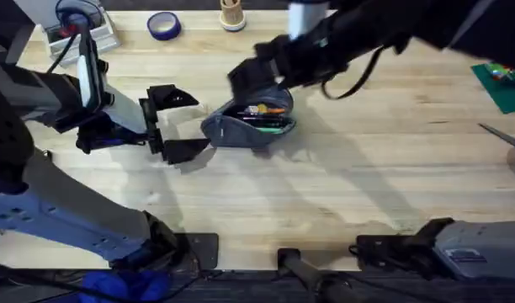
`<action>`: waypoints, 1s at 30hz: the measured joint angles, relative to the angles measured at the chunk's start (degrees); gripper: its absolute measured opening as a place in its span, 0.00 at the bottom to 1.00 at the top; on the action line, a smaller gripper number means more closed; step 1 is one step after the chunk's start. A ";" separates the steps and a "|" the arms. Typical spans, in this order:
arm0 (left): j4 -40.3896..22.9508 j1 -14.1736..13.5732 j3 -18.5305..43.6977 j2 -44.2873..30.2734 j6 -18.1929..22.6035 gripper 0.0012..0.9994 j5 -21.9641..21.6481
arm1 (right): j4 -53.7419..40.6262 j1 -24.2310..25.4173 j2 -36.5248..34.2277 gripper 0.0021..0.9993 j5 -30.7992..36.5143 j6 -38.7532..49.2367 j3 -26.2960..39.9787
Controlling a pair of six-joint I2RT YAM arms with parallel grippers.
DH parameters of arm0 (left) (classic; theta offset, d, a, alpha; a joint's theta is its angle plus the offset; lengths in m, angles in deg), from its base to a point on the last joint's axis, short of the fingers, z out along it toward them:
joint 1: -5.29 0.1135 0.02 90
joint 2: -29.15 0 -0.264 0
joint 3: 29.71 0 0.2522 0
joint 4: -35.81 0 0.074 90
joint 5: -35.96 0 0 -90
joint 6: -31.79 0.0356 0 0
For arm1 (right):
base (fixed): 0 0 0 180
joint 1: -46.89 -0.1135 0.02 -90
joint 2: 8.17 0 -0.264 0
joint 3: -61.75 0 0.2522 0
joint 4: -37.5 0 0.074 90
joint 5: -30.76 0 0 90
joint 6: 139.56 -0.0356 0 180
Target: Unzip the bag, pick up the pens from the table one at a time and place them inside, then zip the bag closed.
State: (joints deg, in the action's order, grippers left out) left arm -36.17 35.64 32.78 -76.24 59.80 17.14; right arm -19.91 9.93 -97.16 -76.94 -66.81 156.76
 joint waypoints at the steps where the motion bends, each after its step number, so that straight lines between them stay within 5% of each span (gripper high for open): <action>1: 0.02 0.00 0.00 0.00 0.00 0.99 0.00 | 0.09 -1.49 0.00 1.00 1.74 -1.61 0.00; 13: 0.02 0.00 0.00 0.00 0.00 1.00 0.00 | 0.33 -19.06 1.84 1.00 25.26 -23.92 0.02; 30: 0.02 0.00 0.00 0.00 0.00 0.99 0.00 | -0.10 -31.64 1.84 1.00 41.64 -41.70 0.02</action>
State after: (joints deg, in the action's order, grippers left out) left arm -36.15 35.64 32.78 -76.24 59.80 17.14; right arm -20.01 -21.71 -95.32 -35.29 -108.51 156.78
